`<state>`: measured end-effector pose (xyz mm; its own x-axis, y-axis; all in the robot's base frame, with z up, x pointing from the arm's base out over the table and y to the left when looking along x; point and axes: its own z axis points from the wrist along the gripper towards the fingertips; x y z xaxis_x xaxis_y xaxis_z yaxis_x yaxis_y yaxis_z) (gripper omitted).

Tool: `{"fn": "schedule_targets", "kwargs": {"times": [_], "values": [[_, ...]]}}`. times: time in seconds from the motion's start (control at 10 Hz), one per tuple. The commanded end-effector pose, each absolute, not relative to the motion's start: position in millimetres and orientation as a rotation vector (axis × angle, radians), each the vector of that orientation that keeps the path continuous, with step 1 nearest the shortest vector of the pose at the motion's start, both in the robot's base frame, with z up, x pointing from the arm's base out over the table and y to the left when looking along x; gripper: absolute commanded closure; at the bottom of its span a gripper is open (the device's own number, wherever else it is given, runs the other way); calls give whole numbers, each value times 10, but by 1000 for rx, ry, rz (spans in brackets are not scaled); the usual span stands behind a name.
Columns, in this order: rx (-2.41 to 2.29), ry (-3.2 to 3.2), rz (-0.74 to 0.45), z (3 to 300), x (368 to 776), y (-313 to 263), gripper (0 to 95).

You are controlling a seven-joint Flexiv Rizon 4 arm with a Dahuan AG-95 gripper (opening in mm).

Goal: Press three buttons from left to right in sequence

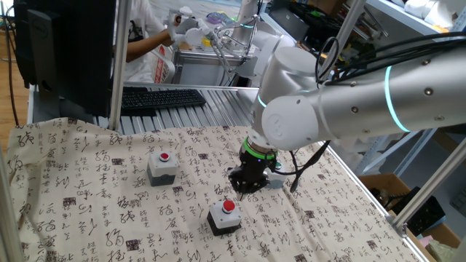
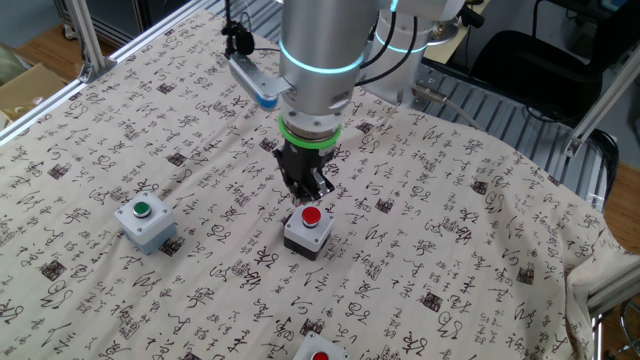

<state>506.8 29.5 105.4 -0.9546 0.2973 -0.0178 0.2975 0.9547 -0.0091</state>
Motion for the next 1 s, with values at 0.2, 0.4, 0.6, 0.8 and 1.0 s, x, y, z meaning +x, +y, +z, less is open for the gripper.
{"fn": "schedule_targets", "kwargs": {"times": [0.2,0.4,0.6,0.8,1.0], "values": [[433,3097,7,1058,5057,290,950],[432,3102,25,1070,5075,285,950],[430,3103,35,1067,5074,297,950],[429,3109,31,1070,5070,311,950],[435,3110,40,1059,5064,351,950]]}}
